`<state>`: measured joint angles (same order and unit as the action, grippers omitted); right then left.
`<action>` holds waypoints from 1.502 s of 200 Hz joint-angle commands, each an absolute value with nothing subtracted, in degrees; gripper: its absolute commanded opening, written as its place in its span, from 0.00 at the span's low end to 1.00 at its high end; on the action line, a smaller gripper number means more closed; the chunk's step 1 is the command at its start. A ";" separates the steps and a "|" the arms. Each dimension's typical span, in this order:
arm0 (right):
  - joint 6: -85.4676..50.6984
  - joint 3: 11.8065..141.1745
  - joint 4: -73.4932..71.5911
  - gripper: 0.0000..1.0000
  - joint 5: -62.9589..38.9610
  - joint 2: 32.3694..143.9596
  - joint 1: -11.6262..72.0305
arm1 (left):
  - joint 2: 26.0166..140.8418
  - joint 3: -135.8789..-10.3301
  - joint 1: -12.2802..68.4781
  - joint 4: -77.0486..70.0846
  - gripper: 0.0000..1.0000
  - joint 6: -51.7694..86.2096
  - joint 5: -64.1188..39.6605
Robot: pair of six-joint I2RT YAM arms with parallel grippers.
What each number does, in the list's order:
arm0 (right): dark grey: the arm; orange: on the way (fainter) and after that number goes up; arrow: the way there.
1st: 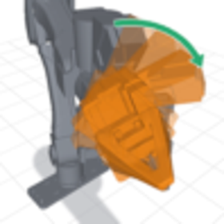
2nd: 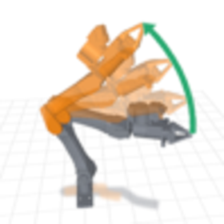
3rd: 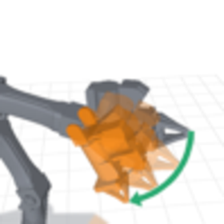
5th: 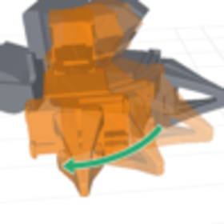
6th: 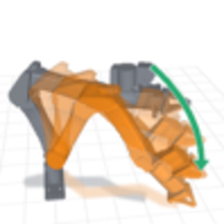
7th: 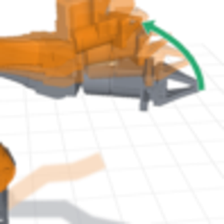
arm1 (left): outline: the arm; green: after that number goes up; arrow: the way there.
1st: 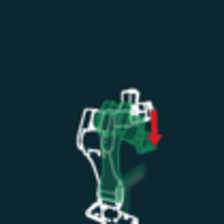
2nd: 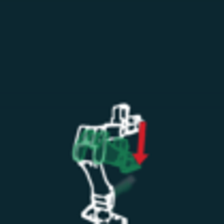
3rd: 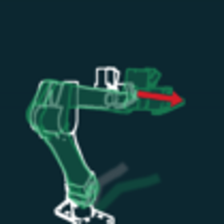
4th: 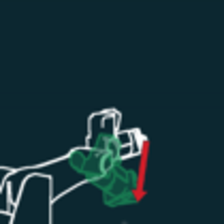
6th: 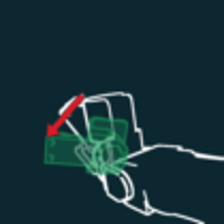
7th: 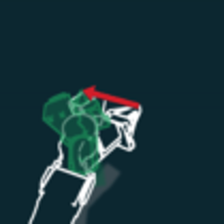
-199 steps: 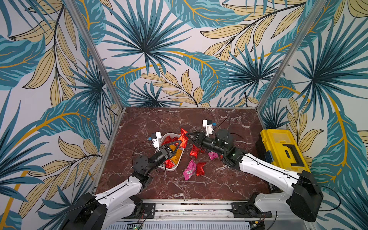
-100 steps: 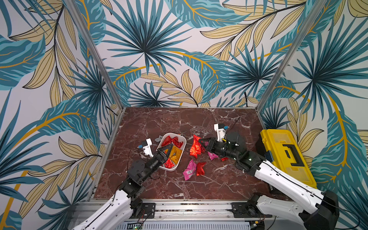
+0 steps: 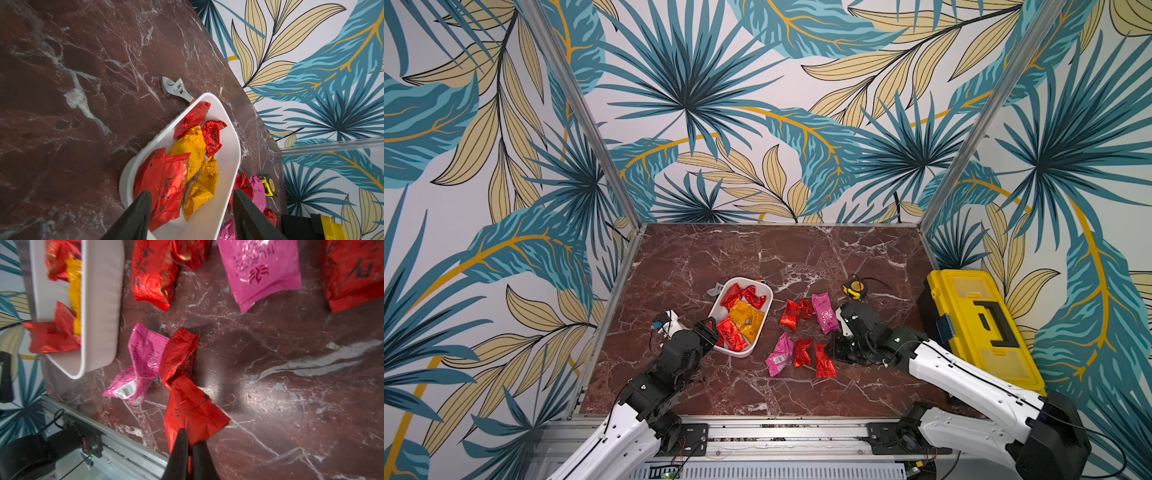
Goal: Take the tea bags out of the storage box
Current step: Place the tea bag at the center of the board, then pick up the tea bag from the storage box.
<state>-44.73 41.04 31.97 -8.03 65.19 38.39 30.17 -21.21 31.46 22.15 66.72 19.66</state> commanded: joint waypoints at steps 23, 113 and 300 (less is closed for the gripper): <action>-39.14 40.70 28.15 0.04 -9.08 71.97 35.82 | 30.84 -25.99 31.29 27.96 0.67 63.09 20.34; -40.21 38.66 24.01 0.38 -4.08 71.40 32.45 | 42.64 -34.13 30.28 29.37 0.68 51.07 12.22; -44.19 41.67 26.23 0.51 -5.19 58.66 32.59 | 57.73 -34.90 19.91 31.51 0.54 44.27 5.94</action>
